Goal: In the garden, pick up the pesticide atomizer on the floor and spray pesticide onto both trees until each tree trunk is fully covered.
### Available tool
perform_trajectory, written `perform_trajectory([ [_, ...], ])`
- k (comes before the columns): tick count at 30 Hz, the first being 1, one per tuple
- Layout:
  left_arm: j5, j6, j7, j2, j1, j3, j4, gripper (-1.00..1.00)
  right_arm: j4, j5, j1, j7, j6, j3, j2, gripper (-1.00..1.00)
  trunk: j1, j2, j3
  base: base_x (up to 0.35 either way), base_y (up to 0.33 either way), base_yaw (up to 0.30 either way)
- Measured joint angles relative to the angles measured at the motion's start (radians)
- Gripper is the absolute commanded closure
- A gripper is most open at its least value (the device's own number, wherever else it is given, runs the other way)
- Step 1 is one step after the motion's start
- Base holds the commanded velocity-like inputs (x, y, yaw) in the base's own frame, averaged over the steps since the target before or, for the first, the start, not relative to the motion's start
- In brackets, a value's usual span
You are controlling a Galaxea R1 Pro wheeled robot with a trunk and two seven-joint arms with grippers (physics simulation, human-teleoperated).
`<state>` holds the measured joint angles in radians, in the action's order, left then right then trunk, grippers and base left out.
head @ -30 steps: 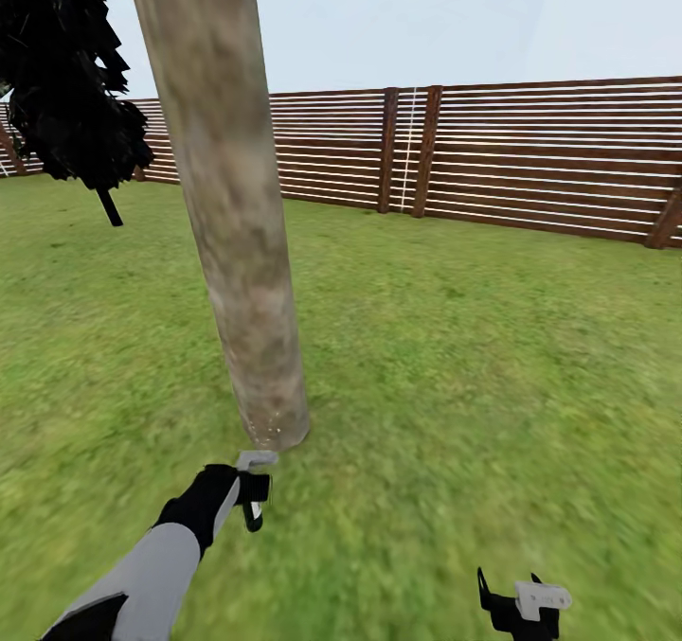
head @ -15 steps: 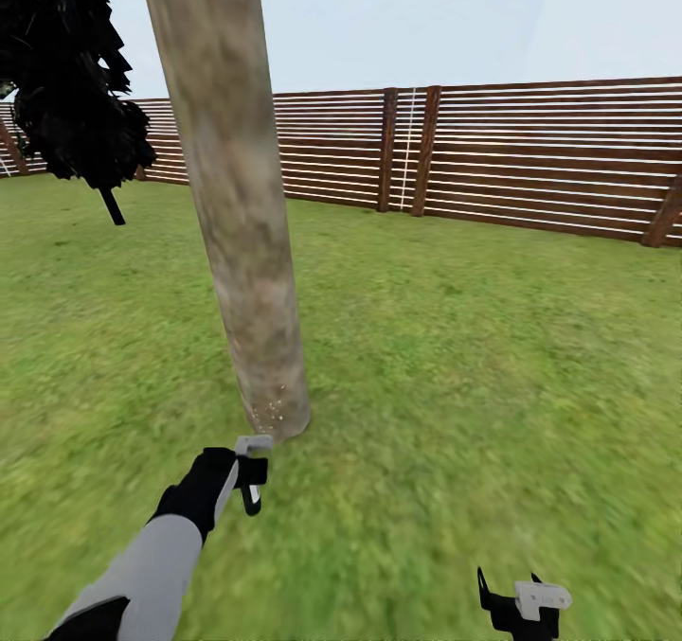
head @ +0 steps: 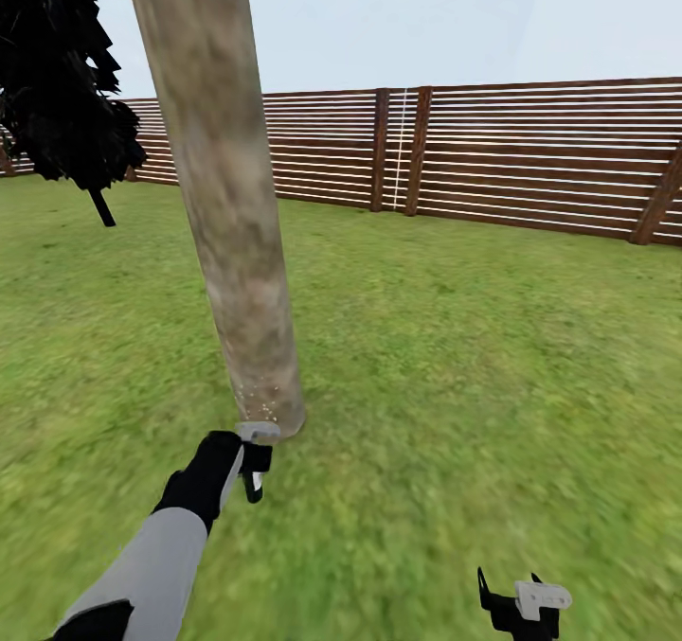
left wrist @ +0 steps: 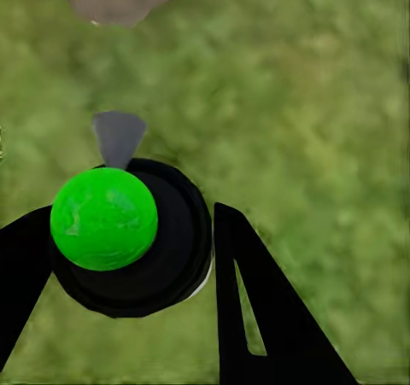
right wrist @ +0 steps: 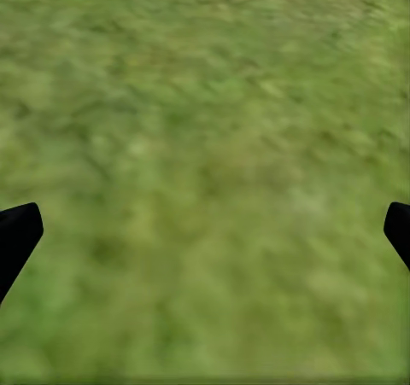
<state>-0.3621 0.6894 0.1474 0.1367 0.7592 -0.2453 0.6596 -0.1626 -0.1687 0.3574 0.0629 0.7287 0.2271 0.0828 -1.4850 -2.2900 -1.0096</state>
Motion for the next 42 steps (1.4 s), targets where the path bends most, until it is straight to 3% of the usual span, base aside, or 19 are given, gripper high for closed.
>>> perform_trajectory([
  [3, -0.009, 0.016, 0.001, -0.031, -0.008, -0.002, 0.078, 1.00, 0.000, 0.000, 0.000, 0.000, 0.000, 0.000, 0.000, -1.00, 0.000, 0.000, 0.000, -0.111, 0.060, 0.000],
  [7, -0.006, 0.017, 0.001, -0.044, -0.011, -0.003, 0.106, 1.00, 0.001, 0.000, 0.000, 0.000, 0.000, 0.000, 0.000, -1.00, 0.000, 0.000, 0.000, -0.146, 0.086, 0.000],
  [9, -0.002, 0.017, 0.002, -0.042, -0.012, -0.004, 0.107, 1.00, 0.001, -0.001, 0.000, 0.000, 0.000, 0.000, 0.000, -1.00, 0.000, 0.000, 0.000, -0.016, 0.009, 0.000],
  [12, 0.002, 0.017, 0.002, -0.012, -0.010, 0.007, 0.107, 1.00, 0.001, -0.002, 0.000, -0.001, 0.000, 0.000, 0.000, -1.00, 0.000, 0.000, 0.000, -0.001, 0.001, 0.000],
  [15, -0.003, 0.023, 0.001, -0.007, -0.005, 0.004, 0.114, 1.00, 0.002, -0.002, 0.000, -0.001, 0.000, 0.000, 0.000, -1.00, 0.000, 0.000, 0.000, 0.000, 0.000, 0.000],
  [18, -0.011, 0.029, 0.002, -0.030, -0.004, -0.007, 0.156, 1.00, 0.002, -0.002, 0.000, -0.002, 0.000, 0.000, -0.001, -1.00, 0.000, 0.000, 0.000, 0.000, 0.000, 0.000],
  [20, -0.011, 0.032, 0.004, -0.060, -0.004, -0.033, 0.164, 1.00, 0.002, -0.002, 0.000, -0.002, 0.000, 0.000, -0.001, -1.00, 0.000, 0.000, 0.000, 0.000, 0.000, 0.000],
  [22, -0.003, 0.033, 0.004, -0.073, -0.005, -0.052, 0.165, 1.00, 0.002, -0.002, 0.000, -0.002, 0.000, 0.000, -0.001, -1.00, 0.000, 0.000, 0.000, 0.000, 0.000, 0.000],
  [24, 0.002, 0.035, 0.005, -0.060, -0.008, -0.048, 0.166, 1.00, 0.002, -0.002, 0.000, -0.002, 0.000, 0.000, -0.001, -1.00, 0.000, 0.000, 0.000, -0.088, 0.000, 0.000],
  [26, 0.009, 0.034, 0.005, -0.021, -0.006, -0.014, 0.167, 1.00, 0.002, -0.002, 0.000, -0.002, 0.000, 0.000, -0.001, -1.00, 0.000, 0.000, 0.000, -0.290, 0.000, 0.000],
  [29, 0.002, 0.033, 0.005, 0.007, -0.003, 0.024, 0.167, 1.00, 0.002, -0.002, 0.000, -0.002, 0.000, 0.000, -0.001, -1.00, 0.000, 0.000, 0.000, -0.204, 0.000, 0.000],
  [32, -0.004, 0.033, 0.004, -0.001, -0.002, 0.023, 0.168, 1.00, 0.002, -0.002, 0.000, -0.002, 0.000, 0.000, -0.002, -1.00, 0.000, 0.000, 0.000, -0.020, 0.000, 0.000],
  [34, -0.011, 0.033, 0.004, -0.021, -0.001, 0.018, 0.196, 1.00, 0.002, -0.002, 0.000, -0.002, 0.000, 0.000, -0.001, -1.00, 0.000, 0.000, 0.000, -0.003, 0.000, 0.000],
  [35, -0.015, 0.045, 0.004, -0.037, 0.000, 0.007, 0.225, 1.00, 0.002, -0.002, 0.000, -0.002, 0.000, 0.000, -0.001, -1.00, 0.000, 0.000, 0.000, 0.000, 0.000, 0.000],
  [36, -0.015, 0.096, 0.005, -0.051, 0.001, -0.026, 0.259, 1.00, 0.002, -0.002, 0.000, -0.002, 0.000, 0.000, -0.002, -1.00, 0.000, 0.000, 0.000, 0.000, 0.000, 0.000],
  [39, 0.001, 0.149, 0.006, -0.049, 0.001, -0.043, 0.295, 1.00, 0.002, -0.002, 0.000, -0.002, 0.000, 0.000, -0.001, -1.00, 0.000, 0.000, 0.000, 0.000, 0.000, 0.000],
  [40, 0.008, 0.156, 0.006, -0.037, 0.001, -0.029, 0.300, 1.00, 0.002, -0.002, 0.000, -0.002, 0.000, 0.000, -0.001, -1.00, 0.000, 0.000, 0.000, 0.000, 0.000, 0.000],
  [42, 0.011, 0.162, 0.006, -0.012, 0.000, 0.033, 0.301, 1.00, 0.002, -0.002, 0.000, -0.002, 0.000, 0.000, -0.001, -1.00, 0.000, 0.000, 0.000, 0.000, 0.000, 0.000],
])
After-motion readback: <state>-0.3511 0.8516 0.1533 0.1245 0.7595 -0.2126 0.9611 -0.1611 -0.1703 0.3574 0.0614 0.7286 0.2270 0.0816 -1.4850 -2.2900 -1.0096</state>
